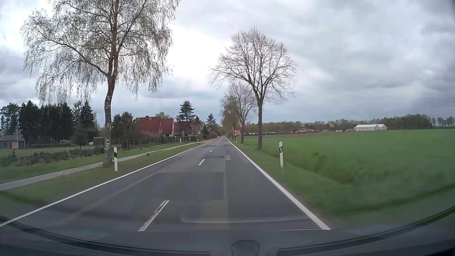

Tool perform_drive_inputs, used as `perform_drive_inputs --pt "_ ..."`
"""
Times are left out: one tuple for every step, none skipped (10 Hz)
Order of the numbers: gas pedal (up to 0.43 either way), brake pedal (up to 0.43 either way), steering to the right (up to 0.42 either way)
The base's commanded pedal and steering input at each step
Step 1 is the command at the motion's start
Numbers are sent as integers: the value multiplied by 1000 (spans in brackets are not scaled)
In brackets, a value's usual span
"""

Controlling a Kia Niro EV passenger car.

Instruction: Follow the waypoints while adhering to traffic rules and regulations

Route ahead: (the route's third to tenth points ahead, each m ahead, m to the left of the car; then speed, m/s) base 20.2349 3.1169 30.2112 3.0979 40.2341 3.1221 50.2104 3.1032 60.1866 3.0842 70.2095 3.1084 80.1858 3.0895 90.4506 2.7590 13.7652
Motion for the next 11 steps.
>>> perform_drive_inputs --pt "0 177 -3" --pt "0 177 -3" --pt "0 177 -3" --pt "0 177 -3" --pt "0 177 -3" --pt "0 177 -3" --pt "0 177 -3" --pt "0 177 -3" --pt "0 177 -3" --pt "0 177 -3" --pt "0 177 -2"
